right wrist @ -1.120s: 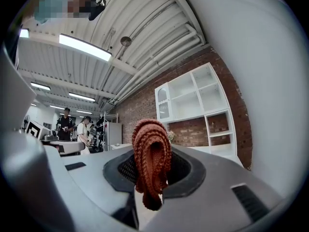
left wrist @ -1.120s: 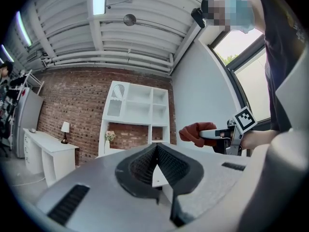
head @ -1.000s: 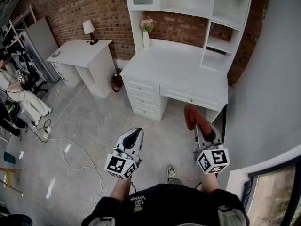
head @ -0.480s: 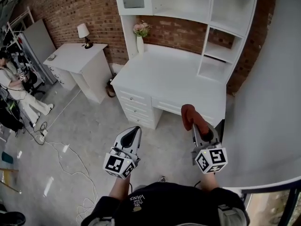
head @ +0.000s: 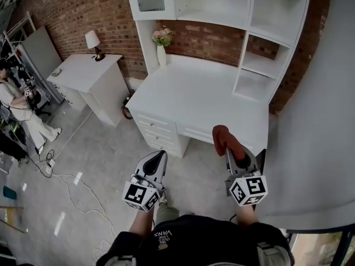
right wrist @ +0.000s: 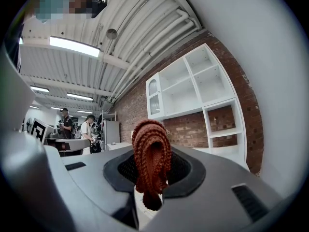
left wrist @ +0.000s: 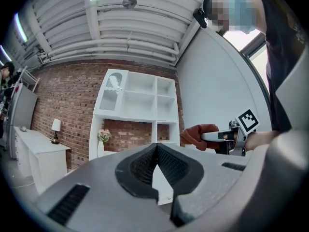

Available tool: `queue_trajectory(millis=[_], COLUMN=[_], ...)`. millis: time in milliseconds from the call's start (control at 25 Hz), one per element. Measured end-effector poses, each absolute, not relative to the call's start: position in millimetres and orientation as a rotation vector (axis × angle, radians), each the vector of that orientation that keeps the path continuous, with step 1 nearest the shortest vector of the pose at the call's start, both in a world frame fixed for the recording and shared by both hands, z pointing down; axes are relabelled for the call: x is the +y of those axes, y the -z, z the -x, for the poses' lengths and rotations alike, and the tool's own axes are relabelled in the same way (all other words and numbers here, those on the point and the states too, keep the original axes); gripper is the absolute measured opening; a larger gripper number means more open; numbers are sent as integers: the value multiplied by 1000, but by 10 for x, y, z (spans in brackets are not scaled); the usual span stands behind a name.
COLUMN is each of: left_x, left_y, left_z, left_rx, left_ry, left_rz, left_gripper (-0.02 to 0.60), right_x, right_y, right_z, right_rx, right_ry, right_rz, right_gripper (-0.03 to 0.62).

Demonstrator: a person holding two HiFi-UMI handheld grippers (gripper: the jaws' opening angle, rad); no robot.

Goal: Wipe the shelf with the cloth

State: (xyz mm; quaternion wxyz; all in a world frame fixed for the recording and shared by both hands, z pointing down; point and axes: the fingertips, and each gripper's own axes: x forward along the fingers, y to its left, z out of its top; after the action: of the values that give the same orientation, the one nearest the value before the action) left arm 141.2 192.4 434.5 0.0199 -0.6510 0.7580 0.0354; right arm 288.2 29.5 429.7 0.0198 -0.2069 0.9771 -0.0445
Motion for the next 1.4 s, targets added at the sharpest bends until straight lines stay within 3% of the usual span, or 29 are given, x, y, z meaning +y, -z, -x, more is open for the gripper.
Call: queue_trajectory(millis=[800, 1400], left_x=[873, 76], left_y=[-4200, -4434], left_z=[742, 1280], left_rx=[2059, 1945], left_ry=[-111, -120], left_rz=[2334, 2489], left_gripper=[6, 6], right_x=[-310, -941], right_y=[-4078, -4207], right_z=[-1103, -659], right_rx=[2875, 2846], right_ry=[119, 111], right_rz=[1041, 1215], right_gripper=[92, 92])
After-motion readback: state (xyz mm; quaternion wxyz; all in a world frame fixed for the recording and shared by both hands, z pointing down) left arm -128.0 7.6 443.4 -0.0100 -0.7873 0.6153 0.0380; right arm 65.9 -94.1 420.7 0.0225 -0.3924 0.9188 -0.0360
